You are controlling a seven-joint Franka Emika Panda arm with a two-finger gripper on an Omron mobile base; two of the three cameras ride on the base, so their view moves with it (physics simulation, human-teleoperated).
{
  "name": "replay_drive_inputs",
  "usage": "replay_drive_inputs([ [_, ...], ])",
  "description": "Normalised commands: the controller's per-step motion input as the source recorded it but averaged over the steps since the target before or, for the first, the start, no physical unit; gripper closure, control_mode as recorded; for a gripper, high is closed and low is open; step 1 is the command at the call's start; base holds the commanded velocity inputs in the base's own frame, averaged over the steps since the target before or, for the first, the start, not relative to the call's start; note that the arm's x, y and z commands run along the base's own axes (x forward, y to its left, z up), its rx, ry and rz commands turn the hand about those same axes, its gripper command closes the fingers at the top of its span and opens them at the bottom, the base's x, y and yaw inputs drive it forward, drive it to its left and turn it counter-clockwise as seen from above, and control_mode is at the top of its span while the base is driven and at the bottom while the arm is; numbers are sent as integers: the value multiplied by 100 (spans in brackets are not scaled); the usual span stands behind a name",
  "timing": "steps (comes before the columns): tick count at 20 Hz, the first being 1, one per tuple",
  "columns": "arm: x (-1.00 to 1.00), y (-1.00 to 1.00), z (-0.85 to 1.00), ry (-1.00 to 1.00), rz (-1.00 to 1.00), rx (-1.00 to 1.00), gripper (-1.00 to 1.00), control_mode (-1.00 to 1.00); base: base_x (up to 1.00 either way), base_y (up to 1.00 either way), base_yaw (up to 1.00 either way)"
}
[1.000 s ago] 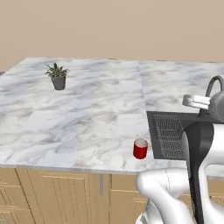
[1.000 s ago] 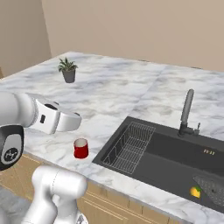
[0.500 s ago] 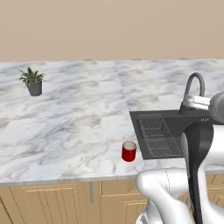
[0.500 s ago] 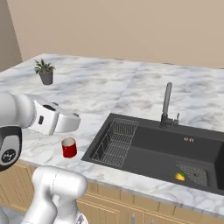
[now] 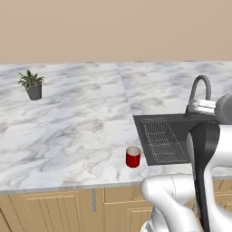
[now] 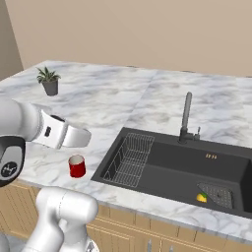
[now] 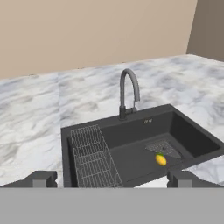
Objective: Clear the mugs and bowl far away from the sink.
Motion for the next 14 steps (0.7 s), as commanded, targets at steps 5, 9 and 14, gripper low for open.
replay_drive_inputs([
  [5,0,0,6,16,2,3,-100,-100,0,0,0],
  [9,0,9,0,28,7,10,-100,-100,0,0,0],
  [14,0,14,0,31,7,12,-100,-100,0,0,0],
])
